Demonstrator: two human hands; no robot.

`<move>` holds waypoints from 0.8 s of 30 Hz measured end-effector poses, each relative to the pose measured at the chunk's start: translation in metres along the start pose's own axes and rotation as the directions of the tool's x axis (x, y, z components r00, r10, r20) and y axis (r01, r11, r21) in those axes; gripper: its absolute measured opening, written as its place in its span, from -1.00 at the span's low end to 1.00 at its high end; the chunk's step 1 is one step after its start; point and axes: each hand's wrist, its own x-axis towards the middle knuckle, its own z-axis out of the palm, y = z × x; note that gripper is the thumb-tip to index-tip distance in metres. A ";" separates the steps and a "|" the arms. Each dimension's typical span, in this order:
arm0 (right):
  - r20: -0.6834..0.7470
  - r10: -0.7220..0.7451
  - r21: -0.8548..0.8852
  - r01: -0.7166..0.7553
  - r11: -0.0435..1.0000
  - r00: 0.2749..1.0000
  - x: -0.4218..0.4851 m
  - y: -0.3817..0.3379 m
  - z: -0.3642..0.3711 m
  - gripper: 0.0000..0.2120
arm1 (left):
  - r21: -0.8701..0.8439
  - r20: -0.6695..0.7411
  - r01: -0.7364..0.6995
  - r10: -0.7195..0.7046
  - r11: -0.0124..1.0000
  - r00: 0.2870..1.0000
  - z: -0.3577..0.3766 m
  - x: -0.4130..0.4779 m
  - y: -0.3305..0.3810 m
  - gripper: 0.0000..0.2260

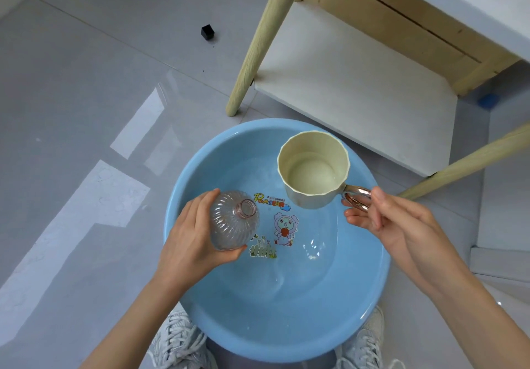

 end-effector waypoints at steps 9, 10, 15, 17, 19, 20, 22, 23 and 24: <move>0.018 -0.050 -0.141 0.052 0.989 0.999 -0.011 -0.006 0.021 -0.42 | -0.022 -0.016 0.034 -0.034 0.999 0.999 -0.001 -0.001 0.001 -0.06; 0.014 -0.058 -0.175 0.059 0.983 0.998 -0.011 -0.005 0.024 -0.44 | -0.023 -0.017 0.031 -0.032 0.999 0.999 0.000 -0.001 0.001 -0.07; 0.018 -0.117 -0.274 0.117 0.955 0.993 -0.012 -0.005 0.041 -0.69 | -0.028 -0.022 0.024 -0.024 0.999 0.999 0.000 -0.001 0.001 -0.07; 0.039 -0.147 -0.324 0.151 0.934 0.988 -0.011 -0.003 0.045 -0.67 | -0.031 -0.021 0.020 -0.021 0.999 1.000 -0.001 -0.002 0.001 -0.08; 0.032 -0.155 -0.343 0.157 0.926 0.987 -0.009 0.000 0.046 -0.63 | -0.037 -0.020 0.018 -0.019 0.999 1.000 -0.001 -0.001 0.002 -0.09; 0.031 -0.157 -0.350 0.157 0.923 0.987 -0.008 0.001 0.047 -0.63 | -0.039 -0.023 0.020 -0.020 0.999 1.000 -0.001 -0.001 0.002 -0.09; 0.032 -0.169 -0.370 0.169 0.913 0.985 -0.007 0.003 0.046 -0.59 | -0.042 -0.030 0.026 -0.027 0.999 0.999 -0.001 -0.002 0.001 -0.08; 0.031 -0.181 -0.381 0.179 0.907 0.983 -0.006 0.004 0.046 -0.62 | -0.045 -0.032 0.026 -0.028 0.999 0.999 -0.001 -0.002 0.001 -0.07; 0.031 -0.195 -0.389 0.192 0.901 0.980 -0.006 0.003 0.046 -0.69 | -0.046 -0.032 0.026 -0.027 0.999 0.999 -0.001 -0.002 0.001 -0.07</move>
